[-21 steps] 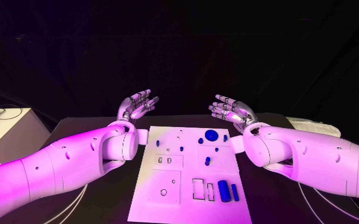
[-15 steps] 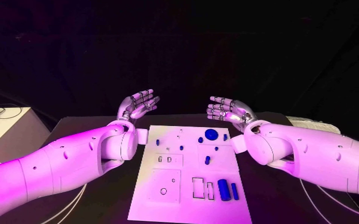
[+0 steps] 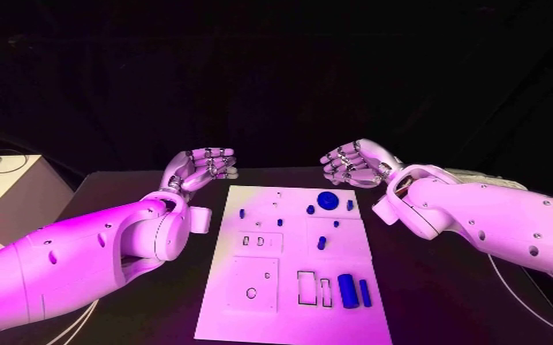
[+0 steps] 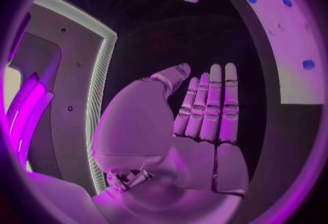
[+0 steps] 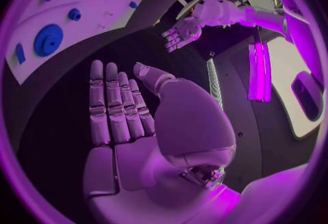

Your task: Assemble the parts on the task board

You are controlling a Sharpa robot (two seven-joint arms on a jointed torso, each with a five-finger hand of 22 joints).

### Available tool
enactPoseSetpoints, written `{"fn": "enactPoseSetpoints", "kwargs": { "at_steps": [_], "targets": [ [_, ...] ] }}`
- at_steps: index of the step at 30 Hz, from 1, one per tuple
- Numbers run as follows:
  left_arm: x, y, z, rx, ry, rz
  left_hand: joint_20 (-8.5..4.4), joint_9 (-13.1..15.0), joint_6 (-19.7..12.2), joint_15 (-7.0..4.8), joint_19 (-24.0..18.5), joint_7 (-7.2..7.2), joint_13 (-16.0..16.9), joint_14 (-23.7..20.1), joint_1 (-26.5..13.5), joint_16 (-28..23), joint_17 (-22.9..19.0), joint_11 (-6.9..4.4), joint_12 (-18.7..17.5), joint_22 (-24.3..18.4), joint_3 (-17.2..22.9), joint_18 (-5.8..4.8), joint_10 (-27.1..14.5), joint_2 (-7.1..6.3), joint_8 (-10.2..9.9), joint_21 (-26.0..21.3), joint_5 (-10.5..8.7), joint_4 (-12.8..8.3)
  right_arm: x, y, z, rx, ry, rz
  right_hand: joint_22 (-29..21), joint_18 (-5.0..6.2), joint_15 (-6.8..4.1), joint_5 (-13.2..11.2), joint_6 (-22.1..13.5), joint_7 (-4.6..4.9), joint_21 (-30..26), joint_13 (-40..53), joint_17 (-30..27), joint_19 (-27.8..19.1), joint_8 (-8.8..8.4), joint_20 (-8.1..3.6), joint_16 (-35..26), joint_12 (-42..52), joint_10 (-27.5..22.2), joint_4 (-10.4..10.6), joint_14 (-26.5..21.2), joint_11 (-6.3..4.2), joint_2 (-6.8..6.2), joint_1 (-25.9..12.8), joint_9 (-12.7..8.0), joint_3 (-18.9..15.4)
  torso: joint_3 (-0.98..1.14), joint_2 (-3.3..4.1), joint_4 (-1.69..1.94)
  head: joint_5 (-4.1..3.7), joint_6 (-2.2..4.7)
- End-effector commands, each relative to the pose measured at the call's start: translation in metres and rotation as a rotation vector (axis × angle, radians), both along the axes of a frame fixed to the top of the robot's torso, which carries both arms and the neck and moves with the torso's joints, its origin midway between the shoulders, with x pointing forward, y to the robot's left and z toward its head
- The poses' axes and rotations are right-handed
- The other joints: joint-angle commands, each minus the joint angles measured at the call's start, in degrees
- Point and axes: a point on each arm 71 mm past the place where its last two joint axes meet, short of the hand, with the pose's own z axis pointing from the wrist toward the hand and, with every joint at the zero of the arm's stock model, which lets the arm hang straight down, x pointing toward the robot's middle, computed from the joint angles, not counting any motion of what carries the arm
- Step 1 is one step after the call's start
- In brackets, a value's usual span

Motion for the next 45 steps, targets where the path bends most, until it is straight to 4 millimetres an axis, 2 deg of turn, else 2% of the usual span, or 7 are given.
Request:
{"fn": "enactPoseSetpoints", "kwargs": {
  "at_steps": [1, 4, 7, 9, 18, 32, 45],
  "targets": [
    [-0.007, -0.003, 0.009, 0.021, -0.023, -0.058, -1.52, 0.3, 1.4, -1.31, -0.1, -0.43, 0.1, 2.9, -0.7, 3.7, 3.9, -0.78, -0.2, 4.3, 0.9, 0.2, 3.1, -0.99, 0.5, 6.2, 0.06, -0.6, -0.001, 0.004, 0.007, -0.26, -0.137, 0.031, 11.0, 1.29, -5.12, -0.9, 8.4, -2.54, 17.0, 1.0, 8.7, 6.4, 1.09, -4.86, 8.5, -0.8, 12.5, -0.6, 15.0, -3.82, -1.34, 1.3, 0.9, -1.0, 0.1, 1.82, 0.25, -0.28, -0.08],
    [-0.012, -0.003, 0.014, 0.016, -0.022, -0.079, -2.22, 0.7, 1.8, -1.61, -2.5, -0.53, 0.0, 2.3, -1.2, 6.9, 7.6, -1.15, -1.3, 9.0, 1.7, -0.1, 3.9, -1.12, 0.4, 12.2, 0.06, -0.9, 0.001, 0.007, 0.012, -0.348, -0.171, 0.04, 14.7, 1.51, -6.39, 0.6, 9.3, -3.25, 22.6, 1.6, 14.6, 9.2, 0.84, -5.78, 15.5, -1.4, 14.1, -0.3, 20.6, -4.94, -2.34, 0.6, 1.2, 0.0, 0.1, 2.76, 0.37, -0.42, -0.01],
    [-0.018, -0.005, 0.019, 0.005, -0.019, -0.11, -2.61, 0.9, 1.6, -1.96, -3.8, -0.73, 0.0, 2.5, -1.7, 10.1, 10.7, -1.19, -2.1, 13.2, 2.0, 0.12, 4.1, -1.46, 0.2, 18.0, -0.09, -1.2, 0.001, 0.01, 0.015, -0.436, -0.196, 0.049, 34.1, -1.22, -6.8, 0.6, 9.6, -3.72, 38.4, 2.4, 22.4, 16.0, 0.35, -6.1, 24.9, -1.9, 14.4, 0.4, 21.6, -5.16, -3.78, -0.3, 1.7, 2.1, 0.08, 3.48, 0.61, -0.49, 0.01],
    [-0.023, -0.008, 0.022, -0.005, -0.016, -0.135, -2.69, 1.2, 1.7, -2.3, -4.6, -0.69, 0.1, 2.8, -2.2, 13.7, 13.6, -1.35, -2.4, 16.5, 2.4, 0.36, 4.3, -1.55, 0.1, 22.5, -0.19, -1.1, 0.001, 0.013, 0.016, -0.493, -0.211, 0.055, 41.4, -2.21, -6.53, -1.5, 9.4, -3.52, 44.1, 2.8, 30.6, 17.8, 0.03, -5.99, 33.5, -1.8, 14.2, 1.4, 20.8, -5.13, -4.55, -1.1, 2.2, 3.2, 0.05, 3.92, 0.8, -0.51, -0.02],
    [-0.038, -0.022, 0.031, -0.028, -0.008, -0.219, -2.53, 2.0, 1.2, -2.37, -7.2, -0.75, 0.1, 1.3, -2.9, 22.8, 19.7, -1.38, -2.5, 22.7, 4.2, 0.62, 4.0, -2.24, -0.1, 31.0, -0.21, -1.1, 0.0, 0.027, 0.015, -0.663, -0.251, 0.07, 60.2, -5.18, -5.93, -4.2, 8.2, -3.37, 57.7, 3.3, 50.3, 24.4, -0.67, -5.68, 53.4, -2.0, 12.4, 3.9, 22.5, -4.74, -7.55, -2.7, 3.2, 3.8, 0.14, 5.45, 1.19, -0.99, -0.19],
    [-0.04, -0.019, 0.037, -0.048, -0.007, -0.22, -1.93, 2.1, -0.5, -1.67, -8.9, -0.22, -0.3, -1.8, -3.0, 24.8, 20.5, -0.59, -2.7, 24.4, 5.1, 0.62, 1.3, -2.66, -0.9, 33.4, -0.12, -1.1, -0.002, 0.043, 0.005, -0.75, -0.257, 0.082, 65.2, -5.92, -5.34, -4.9, 7.3, -3.35, 61.3, 2.9, 55.1, 25.7, -0.99, -4.74, 58.8, -1.8, 8.1, 5.7, 22.1, -4.04, -8.98, -2.6, 4.2, 3.2, 0.34, 7.28, 1.33, -2.1, 0.81],
    [-0.041, -0.019, 0.039, -0.071, -0.005, -0.219, -1.77, 2.2, -1.0, -1.48, -9.0, 0.06, -0.3, -2.7, -2.8, 25.1, 20.4, -0.36, -2.7, 25.1, 5.5, 0.66, 0.6, -2.64, -1.1, 34.4, -0.13, -1.2, -0.001, 0.048, -0.004, -0.792, -0.262, 0.082, 67.1, -6.22, -5.38, -4.3, 7.7, -3.49, 62.5, 3.1, 56.5, 26.4, -0.73, -4.63, 60.5, -1.5, 8.1, 6.3, 22.2, -4.14, -8.77, -2.2, 4.7, 3.1, 0.2, 8.14, 1.78, -2.17, 0.47]
  ]
}}
